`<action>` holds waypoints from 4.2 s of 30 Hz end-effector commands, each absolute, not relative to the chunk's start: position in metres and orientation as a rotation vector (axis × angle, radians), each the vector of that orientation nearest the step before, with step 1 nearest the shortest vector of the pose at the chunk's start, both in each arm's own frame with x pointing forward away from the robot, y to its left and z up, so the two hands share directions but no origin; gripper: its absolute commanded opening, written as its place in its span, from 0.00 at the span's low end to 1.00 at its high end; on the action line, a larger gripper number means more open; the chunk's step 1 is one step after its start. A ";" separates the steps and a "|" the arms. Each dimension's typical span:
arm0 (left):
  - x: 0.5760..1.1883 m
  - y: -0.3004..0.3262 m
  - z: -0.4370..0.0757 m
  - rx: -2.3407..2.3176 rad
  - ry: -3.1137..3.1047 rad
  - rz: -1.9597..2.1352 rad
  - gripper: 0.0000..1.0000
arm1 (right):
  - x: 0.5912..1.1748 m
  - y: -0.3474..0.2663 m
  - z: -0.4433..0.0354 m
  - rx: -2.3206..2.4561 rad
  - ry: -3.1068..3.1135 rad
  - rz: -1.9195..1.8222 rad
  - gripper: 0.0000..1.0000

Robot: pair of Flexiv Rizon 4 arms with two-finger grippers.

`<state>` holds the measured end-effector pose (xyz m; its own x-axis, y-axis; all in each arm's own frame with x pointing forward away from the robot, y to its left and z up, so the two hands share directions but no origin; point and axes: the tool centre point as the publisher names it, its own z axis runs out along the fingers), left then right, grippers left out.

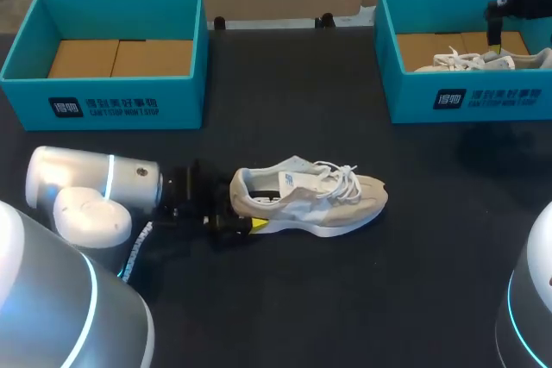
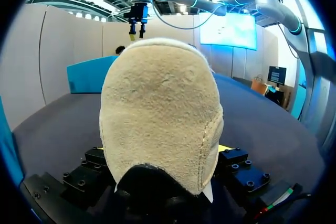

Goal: Take the shoe out of the shoebox, open the shoe tongue, remove and reinsert the insole, then place the shoe into the shoebox

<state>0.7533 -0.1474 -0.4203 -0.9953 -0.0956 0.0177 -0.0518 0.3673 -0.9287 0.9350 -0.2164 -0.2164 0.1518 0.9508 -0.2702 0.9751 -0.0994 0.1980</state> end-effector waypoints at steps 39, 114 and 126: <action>0.757 -0.150 -0.423 -0.138 2.577 -1.742 0.00 | 0.878 -0.121 -0.226 2.025 1.998 -0.210 1.00; 0.757 -0.150 -0.423 -0.138 2.577 -1.742 0.00 | 0.797 0.033 -0.238 1.826 2.243 -0.174 1.00; 0.757 -0.150 -0.423 -0.138 2.577 -1.742 0.00 | 0.773 0.074 -0.245 1.934 2.270 -0.124 1.00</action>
